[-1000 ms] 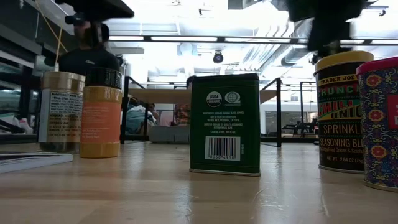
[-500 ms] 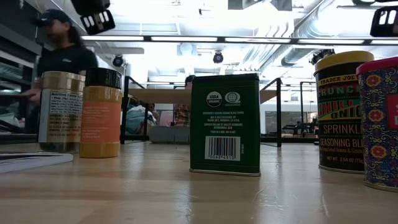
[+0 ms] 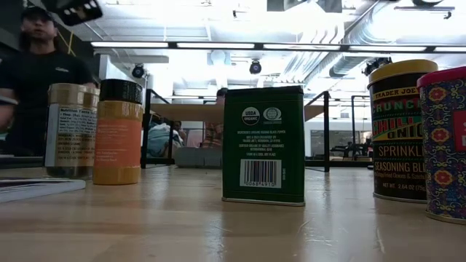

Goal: Shelf spices
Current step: Put the green seasoning can on the shelf

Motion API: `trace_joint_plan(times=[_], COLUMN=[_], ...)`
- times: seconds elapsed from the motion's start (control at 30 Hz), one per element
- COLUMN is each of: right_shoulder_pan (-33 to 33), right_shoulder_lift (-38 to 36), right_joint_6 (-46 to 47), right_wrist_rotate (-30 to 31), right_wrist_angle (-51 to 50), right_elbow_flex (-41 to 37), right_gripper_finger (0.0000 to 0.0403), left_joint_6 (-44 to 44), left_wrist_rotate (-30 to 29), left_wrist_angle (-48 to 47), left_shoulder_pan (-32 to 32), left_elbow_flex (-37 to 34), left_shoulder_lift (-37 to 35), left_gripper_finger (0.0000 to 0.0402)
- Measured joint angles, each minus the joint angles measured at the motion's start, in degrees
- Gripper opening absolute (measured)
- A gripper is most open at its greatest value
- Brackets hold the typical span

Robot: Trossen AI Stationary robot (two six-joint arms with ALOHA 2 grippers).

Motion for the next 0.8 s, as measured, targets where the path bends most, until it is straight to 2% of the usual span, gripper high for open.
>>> trace_joint_plan(times=[0.17, 0.3, 0.4, 0.5, 0.63, 0.8], right_shoulder_pan=[1.61, 3.92, 5.40, 6.61, 7.99, 6.17], right_shoulder_lift=[12.60, 21.15, 25.74, 28.39, 28.64, 28.69], right_joint_6=[-5.78, -4.52, -2.06, -0.88, -0.76, -0.19], right_wrist_rotate=[-4.62, -2.97, -1.76, -0.95, 1.95, 7.39], right_wrist_angle=[-21.28, -38.44, -47.37, -51.50, -51.80, -47.20], right_elbow_flex=[18.94, 31.78, 38.00, 41.15, 41.59, 41.59], right_gripper_finger=[0.0225, 0.0225, 0.0225, 0.0225, 0.0225, 0.0225], left_joint_6=[0.34, 1.44, 2.77, 1.79, -2.86, -6.76], left_wrist_rotate=[-8.11, -11.19, -11.73, -12.68, -15.30, -19.74], left_wrist_angle=[-1.31, -1.16, -1.13, -1.11, -1.12, -1.15], left_shoulder_pan=[-5.41, -7.59, -8.79, -9.75, -10.99, -12.37], left_elbow_flex=[-0.01, -0.01, -0.04, -0.04, -0.08, -0.08], left_shoulder_lift=[-0.61, -0.97, -0.93, -0.91, -0.90, -0.22], left_gripper_finger=[0.0274, 0.0274, 0.0274, 0.0274, 0.0274, 0.0274])
